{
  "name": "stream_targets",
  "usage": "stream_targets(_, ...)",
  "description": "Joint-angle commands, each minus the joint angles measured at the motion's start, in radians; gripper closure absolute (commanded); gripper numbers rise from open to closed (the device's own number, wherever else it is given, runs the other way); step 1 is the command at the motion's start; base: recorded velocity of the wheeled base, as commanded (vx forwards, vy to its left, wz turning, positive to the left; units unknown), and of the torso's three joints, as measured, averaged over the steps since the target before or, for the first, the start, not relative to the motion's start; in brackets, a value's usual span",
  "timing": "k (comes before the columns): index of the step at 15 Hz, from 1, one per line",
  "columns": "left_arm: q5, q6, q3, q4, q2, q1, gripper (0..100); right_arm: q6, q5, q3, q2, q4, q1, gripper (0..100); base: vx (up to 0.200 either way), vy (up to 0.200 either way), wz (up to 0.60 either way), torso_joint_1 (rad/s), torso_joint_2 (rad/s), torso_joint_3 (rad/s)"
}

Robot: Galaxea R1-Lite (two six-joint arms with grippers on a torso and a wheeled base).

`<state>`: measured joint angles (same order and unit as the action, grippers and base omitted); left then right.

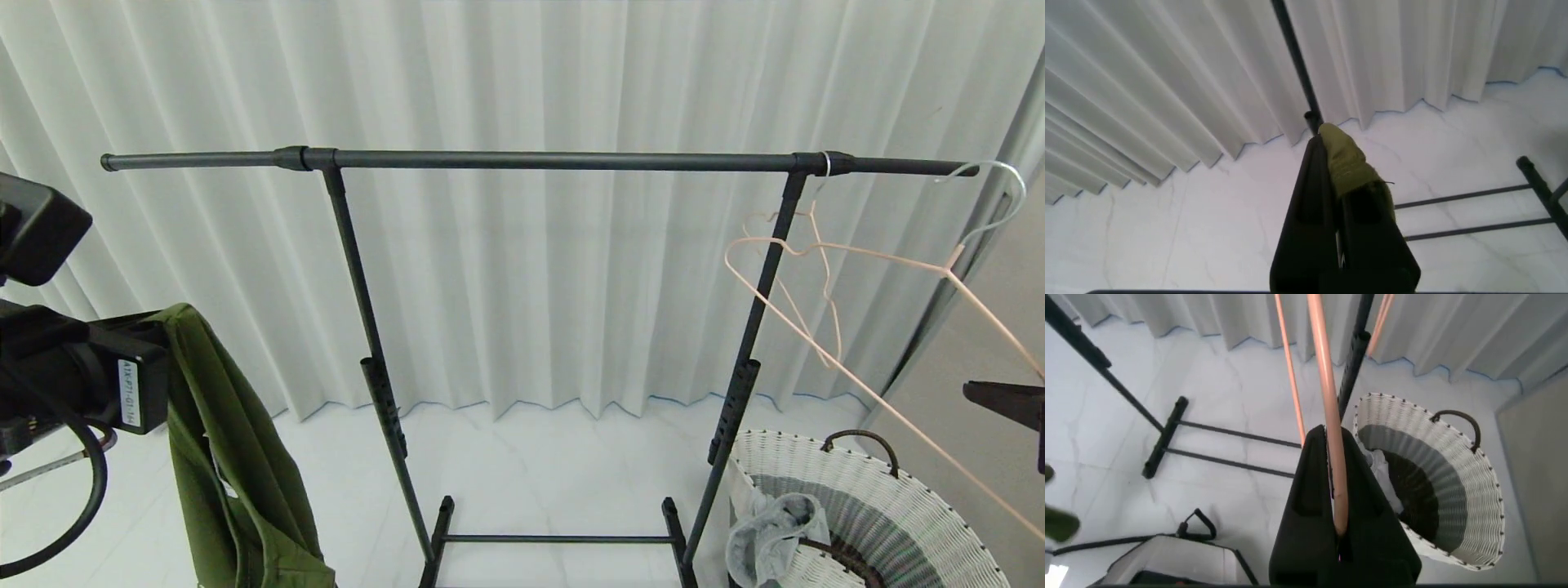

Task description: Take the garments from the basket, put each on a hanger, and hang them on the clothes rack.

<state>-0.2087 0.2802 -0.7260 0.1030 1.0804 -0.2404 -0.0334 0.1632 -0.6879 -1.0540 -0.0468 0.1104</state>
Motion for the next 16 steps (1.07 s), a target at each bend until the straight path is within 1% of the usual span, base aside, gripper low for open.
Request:
stream_targets(1, 0.000, 0.001, 0.002, 0.000, 0.001, -0.002, 100, 0.000, -0.002, -0.009, -0.001, -0.004, 0.058, 100, 0.000, 0.000, 0.00, 0.000, 0.00, 0.000)
stream_targets(4, -0.003, 0.005, -0.001, 0.000, 0.012, -0.043, 100, 0.006, -0.085, -0.038, -0.006, -0.100, 0.187, 100, 0.000, 0.000, 0.00, 0.000, 0.00, 0.000)
stream_targets(5, -0.018, 0.005, -0.009, -0.002, 0.032, -0.080, 100, 0.020, -0.114, -0.050, -0.011, -0.125, 0.268, 100, 0.000, 0.000, 0.00, 0.000, 0.00, 0.000)
stream_targets(6, -0.057, 0.005, -0.026, -0.002, 0.053, -0.106, 100, 0.036, -0.119, -0.052, -0.015, -0.127, 0.330, 100, 0.000, 0.000, 0.00, 0.000, 0.00, 0.000)
stream_targets(8, -0.186, -0.007, -0.064, 0.000, 0.127, -0.157, 100, 0.064, -0.128, -0.067, -0.024, -0.139, 0.445, 100, 0.000, 0.000, 0.00, 0.000, 0.00, 0.000)
stream_targets(9, -0.207, -0.019, -0.086, 0.000, 0.168, -0.166, 100, 0.081, -0.131, -0.082, -0.030, -0.148, 0.494, 100, 0.000, 0.000, 0.00, 0.000, 0.00, 0.000)
stream_targets(11, -0.210, -0.046, -0.133, -0.002, 0.242, -0.171, 100, 0.122, -0.131, -0.133, -0.052, -0.174, 0.581, 100, 0.000, 0.000, 0.00, 0.000, 0.00, 0.000)
stream_targets(13, -0.216, -0.119, -0.205, -0.005, 0.319, -0.188, 100, 0.179, -0.131, -0.191, -0.080, -0.197, 0.681, 100, 0.000, 0.000, 0.00, 0.000, 0.00, 0.000)
stream_targets(14, -0.232, -0.162, -0.244, -0.006, 0.355, -0.198, 100, 0.202, -0.131, -0.210, -0.090, -0.203, 0.727, 100, 0.000, 0.000, 0.00, 0.000, 0.00, 0.000)
stream_targets(15, -0.247, -0.197, -0.276, -0.006, 0.385, -0.214, 100, 0.217, -0.131, -0.219, -0.103, -0.202, 0.761, 100, 0.000, 0.000, 0.00, 0.000, 0.00, 0.000)
stream_targets(16, -0.259, -0.251, -0.323, -0.006, 0.423, -0.232, 100, 0.227, -0.129, -0.233, -0.116, -0.202, 0.799, 100, 0.000, 0.000, 0.00, 0.000, 0.00, 0.000)
